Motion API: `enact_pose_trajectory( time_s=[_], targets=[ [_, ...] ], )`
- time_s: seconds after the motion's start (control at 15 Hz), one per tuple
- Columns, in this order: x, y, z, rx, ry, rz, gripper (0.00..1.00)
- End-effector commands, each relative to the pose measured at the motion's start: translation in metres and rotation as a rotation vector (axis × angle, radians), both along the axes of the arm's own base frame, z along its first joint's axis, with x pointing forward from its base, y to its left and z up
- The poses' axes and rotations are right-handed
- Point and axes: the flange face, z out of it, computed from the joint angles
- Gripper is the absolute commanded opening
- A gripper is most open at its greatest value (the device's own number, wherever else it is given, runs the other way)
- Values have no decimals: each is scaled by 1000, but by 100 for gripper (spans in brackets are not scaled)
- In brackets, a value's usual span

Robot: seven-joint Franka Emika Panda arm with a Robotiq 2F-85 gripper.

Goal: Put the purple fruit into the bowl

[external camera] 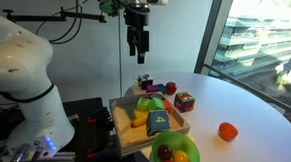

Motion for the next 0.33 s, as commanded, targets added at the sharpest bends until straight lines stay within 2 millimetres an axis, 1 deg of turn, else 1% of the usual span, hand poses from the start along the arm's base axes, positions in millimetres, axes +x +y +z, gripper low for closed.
enact_pose_trajectory(
  time_s=[0.0,0.27],
  targets=[
    [-1,0,1,0,-1,0,100],
    [-1,0,0,0,0,0,100]
  ],
)
